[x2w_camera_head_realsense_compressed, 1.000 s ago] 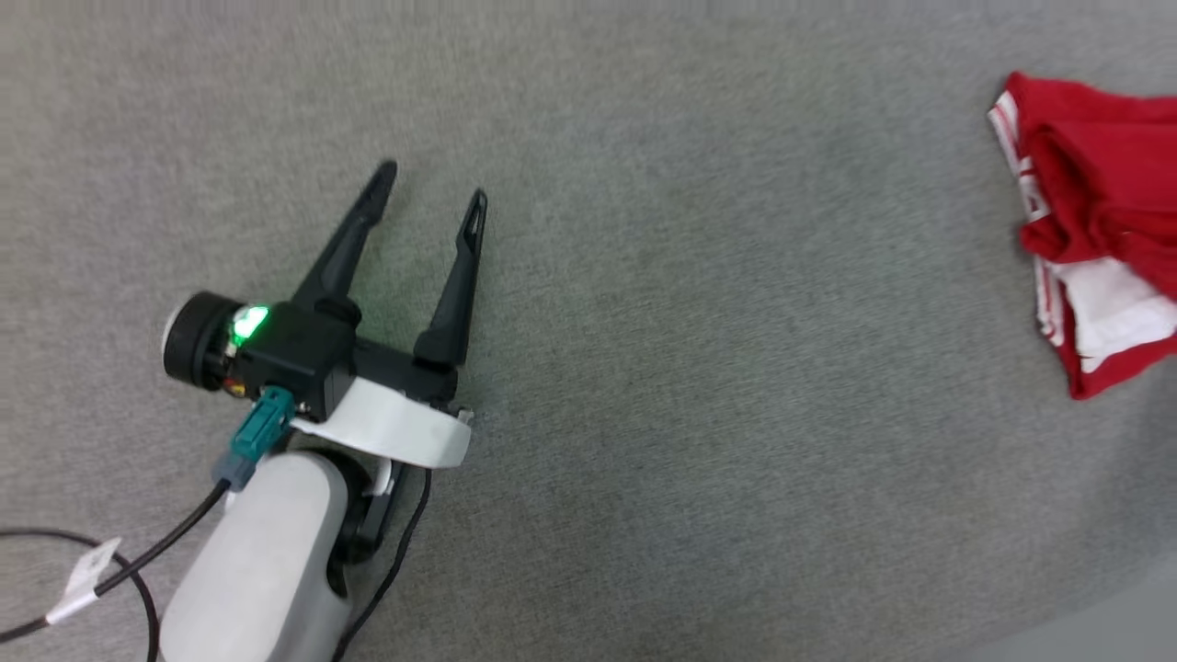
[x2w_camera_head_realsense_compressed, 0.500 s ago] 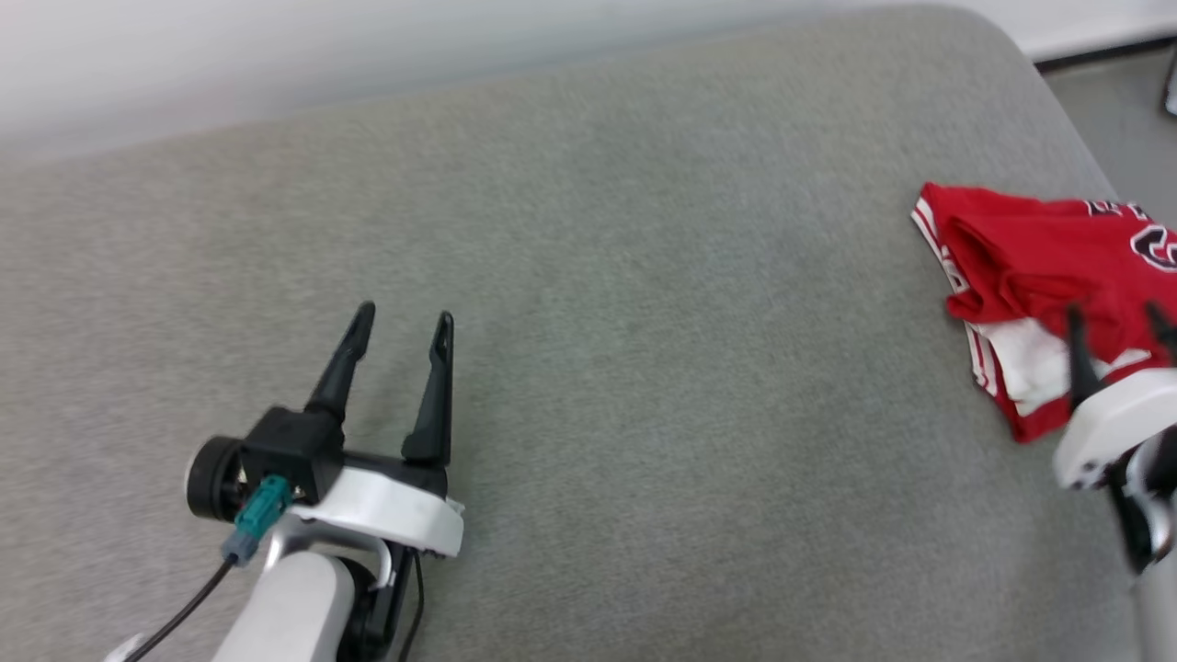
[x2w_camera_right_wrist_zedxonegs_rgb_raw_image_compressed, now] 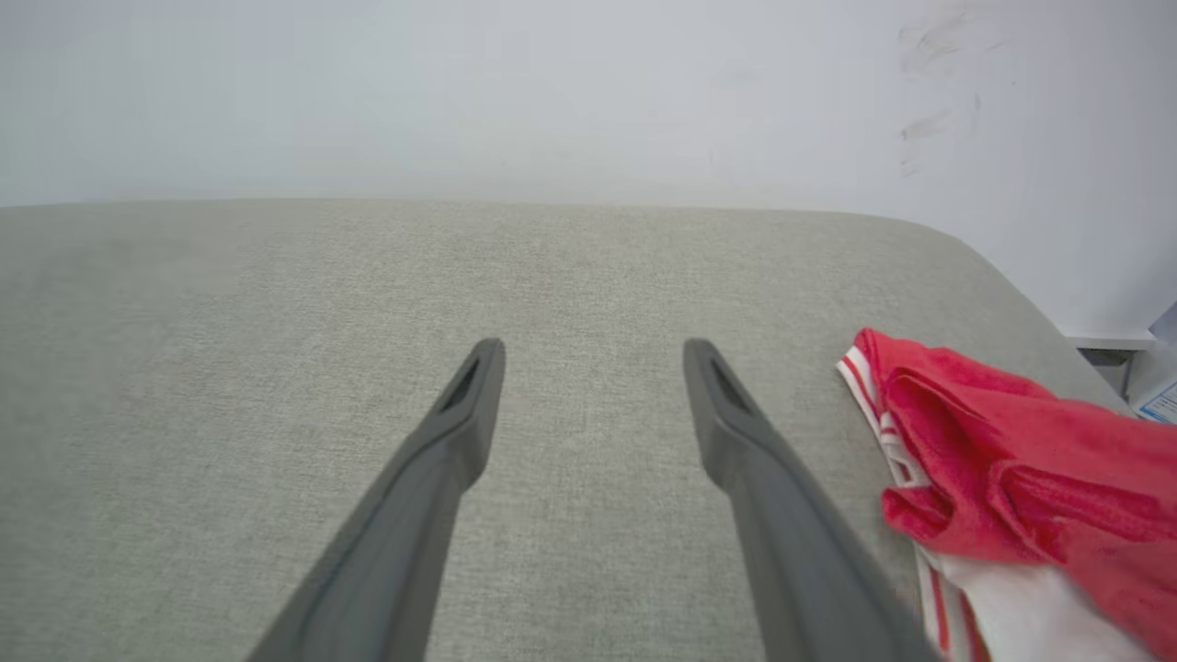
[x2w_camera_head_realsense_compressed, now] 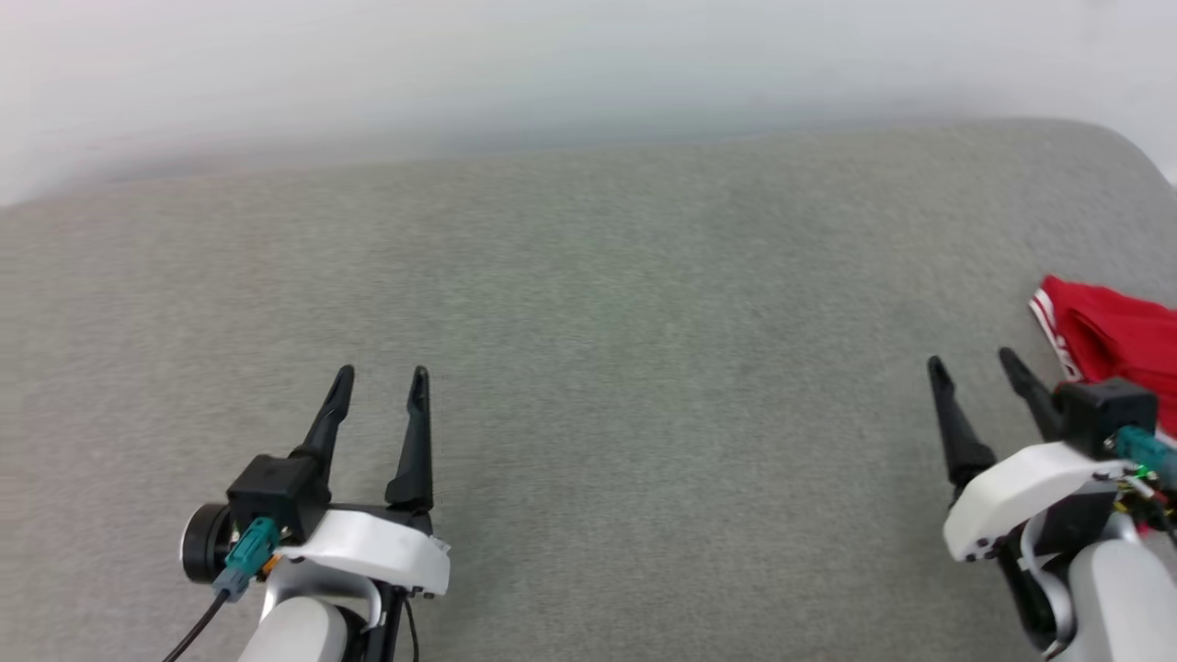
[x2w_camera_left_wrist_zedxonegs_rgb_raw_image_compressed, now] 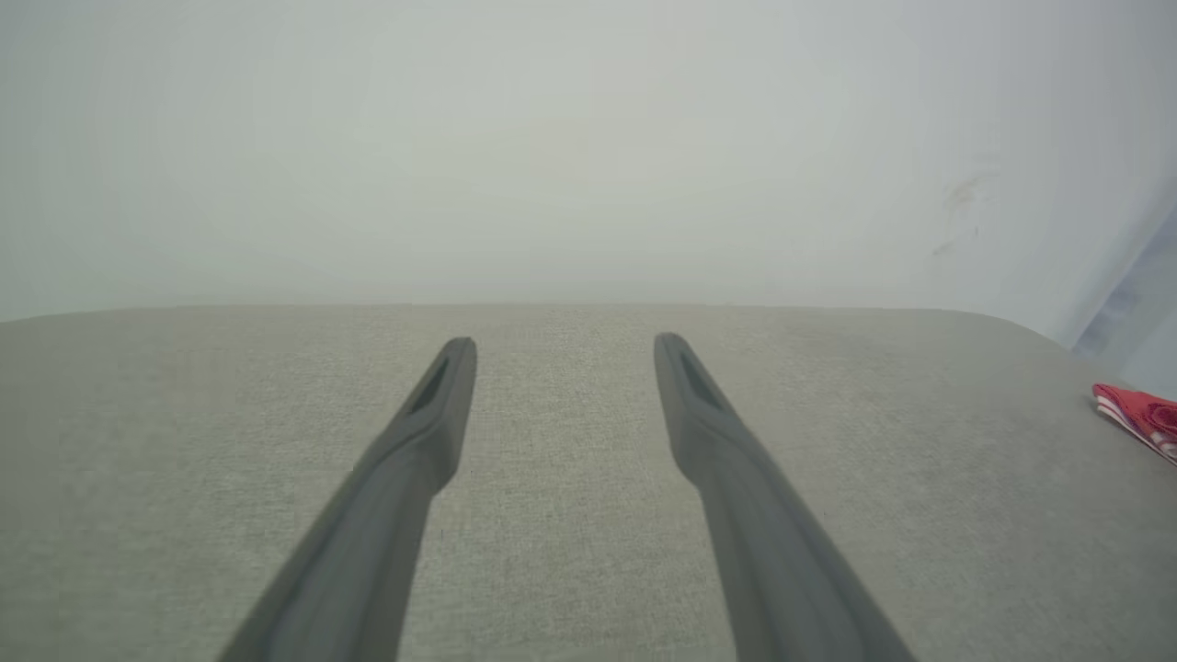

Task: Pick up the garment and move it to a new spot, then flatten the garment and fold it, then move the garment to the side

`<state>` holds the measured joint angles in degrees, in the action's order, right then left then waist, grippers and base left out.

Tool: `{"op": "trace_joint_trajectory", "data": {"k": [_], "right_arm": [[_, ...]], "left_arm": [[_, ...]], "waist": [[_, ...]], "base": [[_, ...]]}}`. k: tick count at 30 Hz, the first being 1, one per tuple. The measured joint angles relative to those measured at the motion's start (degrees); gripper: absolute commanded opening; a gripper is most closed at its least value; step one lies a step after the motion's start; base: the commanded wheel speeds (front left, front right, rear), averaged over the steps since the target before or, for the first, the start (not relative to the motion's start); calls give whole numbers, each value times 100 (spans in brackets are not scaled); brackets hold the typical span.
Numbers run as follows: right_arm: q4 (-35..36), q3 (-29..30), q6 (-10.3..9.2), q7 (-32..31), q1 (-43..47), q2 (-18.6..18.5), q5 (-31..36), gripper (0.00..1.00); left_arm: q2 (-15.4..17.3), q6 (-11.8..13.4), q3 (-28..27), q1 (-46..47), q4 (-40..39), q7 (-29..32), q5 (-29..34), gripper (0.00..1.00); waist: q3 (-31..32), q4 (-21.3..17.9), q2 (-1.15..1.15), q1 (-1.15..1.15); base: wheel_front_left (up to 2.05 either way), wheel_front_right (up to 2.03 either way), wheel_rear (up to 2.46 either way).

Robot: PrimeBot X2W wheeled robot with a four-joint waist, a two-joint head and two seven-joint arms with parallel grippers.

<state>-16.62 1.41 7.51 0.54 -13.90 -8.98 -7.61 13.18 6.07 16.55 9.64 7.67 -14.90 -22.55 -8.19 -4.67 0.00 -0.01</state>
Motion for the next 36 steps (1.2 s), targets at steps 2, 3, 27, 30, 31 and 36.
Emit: {"op": "trace_joint_trajectory", "data": {"k": [2, 3, 27, 30, 31, 36], "right_arm": [[310, -52, 1, 60, 164, 108, -44, 100], [471, -48, 1, 102, 251, 141, -36, 100], [2129, 92, 0, -98, 1861, 539, 353, 100], [2128, 102, 0, -85, 1851, 546, 315, 100], [2126, 101, 0, -85, 1848, 548, 304, 100], [2065, 113, 0, -58, 1824, 556, 259, 100]], "left_arm": [[-12, 8, -75, -65, -1, 0, 5, 100], [-21, 16, -114, -100, -4, -2, 19, 100], [177, -88, -244, -737, 331, 4, 118, 100], [172, -88, -230, -738, 334, 11, 99, 100], [171, -88, -226, -738, 335, 11, 87, 100], [168, -101, -210, -738, 358, 18, 58, 100]], "waist": [[82, 120, 0, 0], [125, 174, 0, 0], [937, 331, 0, 0], [930, 335, 0, 1], [928, 335, 0, 1], [921, 335, 0, 1]], "base": [[0, 0, 0], [0, 0, 0], [0, 0, 0], [0, 0, 0], [0, 0, 0], [0, 0, 0]]}}
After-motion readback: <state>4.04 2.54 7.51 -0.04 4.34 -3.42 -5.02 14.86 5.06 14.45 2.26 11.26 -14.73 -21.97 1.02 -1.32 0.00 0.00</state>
